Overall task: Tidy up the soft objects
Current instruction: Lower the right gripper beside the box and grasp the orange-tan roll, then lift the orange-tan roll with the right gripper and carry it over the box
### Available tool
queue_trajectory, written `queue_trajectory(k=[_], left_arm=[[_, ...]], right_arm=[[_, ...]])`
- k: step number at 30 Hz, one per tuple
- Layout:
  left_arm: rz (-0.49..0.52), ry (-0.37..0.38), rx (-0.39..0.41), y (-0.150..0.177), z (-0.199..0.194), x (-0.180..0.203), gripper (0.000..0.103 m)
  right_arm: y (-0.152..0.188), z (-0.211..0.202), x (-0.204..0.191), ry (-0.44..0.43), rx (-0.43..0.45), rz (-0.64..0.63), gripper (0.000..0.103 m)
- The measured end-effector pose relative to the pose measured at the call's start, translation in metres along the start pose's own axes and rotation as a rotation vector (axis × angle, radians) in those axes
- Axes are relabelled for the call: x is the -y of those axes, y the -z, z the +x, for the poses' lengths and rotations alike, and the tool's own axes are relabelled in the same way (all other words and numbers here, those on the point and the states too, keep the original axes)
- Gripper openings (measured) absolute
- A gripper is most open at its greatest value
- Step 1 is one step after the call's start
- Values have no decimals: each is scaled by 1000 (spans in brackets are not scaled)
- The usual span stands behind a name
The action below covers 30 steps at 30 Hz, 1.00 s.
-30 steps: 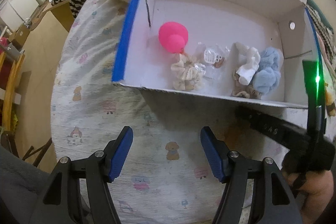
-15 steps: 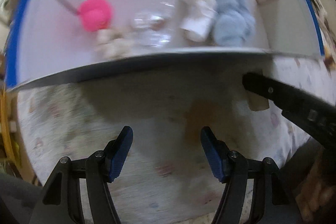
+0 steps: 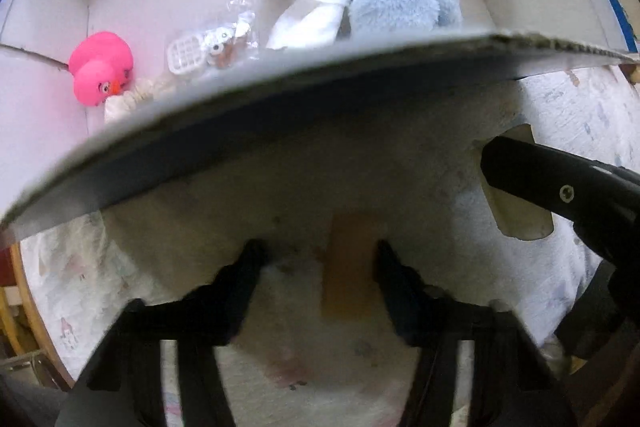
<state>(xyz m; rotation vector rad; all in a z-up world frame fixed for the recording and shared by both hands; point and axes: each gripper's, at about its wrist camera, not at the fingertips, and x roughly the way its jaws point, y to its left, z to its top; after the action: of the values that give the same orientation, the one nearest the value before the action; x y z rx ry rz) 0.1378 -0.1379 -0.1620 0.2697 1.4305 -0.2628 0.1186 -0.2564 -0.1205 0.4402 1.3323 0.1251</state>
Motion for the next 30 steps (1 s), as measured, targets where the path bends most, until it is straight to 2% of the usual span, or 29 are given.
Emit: queue_trajectory(k=[1, 2, 4, 5, 9, 16, 19, 26, 30], left_arm=[[-2, 16, 0, 0, -1, -1, 24], [-3, 34, -1, -1, -3, -3, 13], [2, 41, 5, 0, -7, -3, 10], [8, 21, 15, 1, -10, -5, 7], [-33, 7, 13, 0, -13, -25, 7], [-148, -68, 22, 0, -21, -66, 6], [-189, -68, 22, 5, -28, -85, 6], [-253, -88, 71, 45, -54, -133, 6], [-319, -56, 107, 66, -75, -151, 6]], right_arm=[[0, 0, -1, -1, 0, -1, 12], [0, 0, -1, -1, 0, -4, 12], [-1, -2, -2, 2, 5, -8, 12], [-1, -2, -2, 3, 8, -9, 12], [-1, -1, -4, 4, 12, -12, 12], [0, 0, -14, 13, 17, -56, 12], [1, 0, -16, 19, 15, -68, 12], [6, -1, -18, -5, 9, -69, 12], [14, 2, -25, -34, -17, -91, 12]])
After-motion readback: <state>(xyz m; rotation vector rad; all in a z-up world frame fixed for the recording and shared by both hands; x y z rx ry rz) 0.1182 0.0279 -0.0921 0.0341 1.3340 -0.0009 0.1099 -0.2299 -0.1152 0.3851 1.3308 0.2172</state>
